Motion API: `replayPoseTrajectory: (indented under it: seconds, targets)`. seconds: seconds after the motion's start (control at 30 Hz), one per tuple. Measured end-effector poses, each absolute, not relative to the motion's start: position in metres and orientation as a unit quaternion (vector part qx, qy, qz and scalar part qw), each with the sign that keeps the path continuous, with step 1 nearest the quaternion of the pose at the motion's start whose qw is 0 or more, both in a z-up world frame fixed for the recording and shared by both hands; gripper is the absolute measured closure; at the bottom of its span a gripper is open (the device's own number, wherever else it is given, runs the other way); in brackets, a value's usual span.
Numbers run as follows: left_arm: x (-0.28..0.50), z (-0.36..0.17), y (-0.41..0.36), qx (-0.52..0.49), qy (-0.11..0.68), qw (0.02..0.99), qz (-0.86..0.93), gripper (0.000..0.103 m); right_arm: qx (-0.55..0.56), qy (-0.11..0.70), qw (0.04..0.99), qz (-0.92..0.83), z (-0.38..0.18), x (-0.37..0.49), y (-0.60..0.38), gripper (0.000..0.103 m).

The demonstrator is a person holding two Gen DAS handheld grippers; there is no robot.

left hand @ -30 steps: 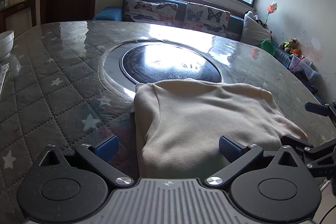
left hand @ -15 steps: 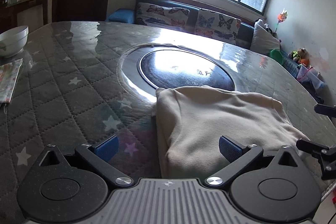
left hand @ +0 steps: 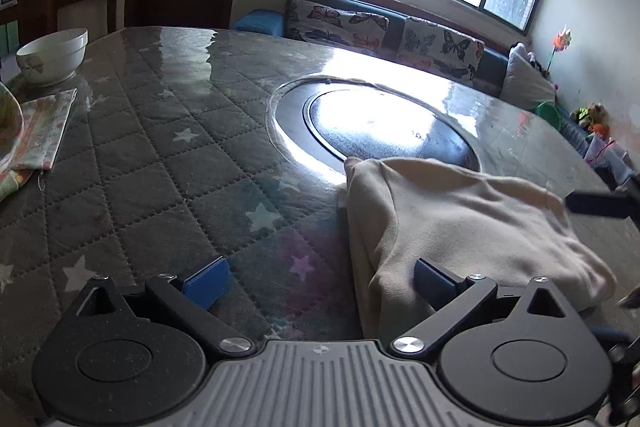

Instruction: Fold clothes

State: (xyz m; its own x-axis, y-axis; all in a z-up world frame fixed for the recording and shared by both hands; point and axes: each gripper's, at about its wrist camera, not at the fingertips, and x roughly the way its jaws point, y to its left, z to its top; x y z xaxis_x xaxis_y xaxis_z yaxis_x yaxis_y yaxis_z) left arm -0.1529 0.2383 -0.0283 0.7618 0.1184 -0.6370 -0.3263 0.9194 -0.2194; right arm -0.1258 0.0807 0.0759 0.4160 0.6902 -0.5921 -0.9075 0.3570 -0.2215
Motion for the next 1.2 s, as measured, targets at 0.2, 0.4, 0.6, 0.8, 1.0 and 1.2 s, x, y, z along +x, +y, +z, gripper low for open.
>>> replayPoseTrajectory:
  seconds: [0.2, 0.4, 0.6, 0.8, 1.0, 1.2]
  targets:
    - [-0.162, -0.013, 0.265, -0.183, 0.304, 0.923, 0.151, 0.003, -0.283, 0.210, 0.762, 0.544, 0.072, -0.135, 0.108, 0.023]
    - [-0.159, -0.008, 0.276, -0.233, 0.310, 0.911, 0.138, 0.008, -0.317, 0.211, 0.733, 0.564, 0.062, -0.146, 0.134, 0.047]
    - [-0.152, -0.012, 0.274, -0.282, 0.323, 0.897, 0.106, 0.009, -0.352, 0.204, 0.725, 0.556, 0.048, -0.153, 0.147, 0.064]
    - [-0.146, -0.016, 0.273, -0.349, 0.326, 0.875, 0.074, 0.009, -0.310, 0.212, 0.747, 0.549, 0.053, -0.143, 0.140, 0.089]
    - [-0.134, -0.025, 0.273, -0.411, 0.333, 0.847, 0.059, 0.008, -0.228, 0.245, 0.759, 0.558, 0.069, -0.121, 0.125, 0.093]
    - [-0.118, -0.033, 0.273, -0.455, 0.339, 0.822, 0.049, 0.008, -0.166, 0.270, 0.761, 0.566, 0.084, -0.103, 0.113, 0.094]
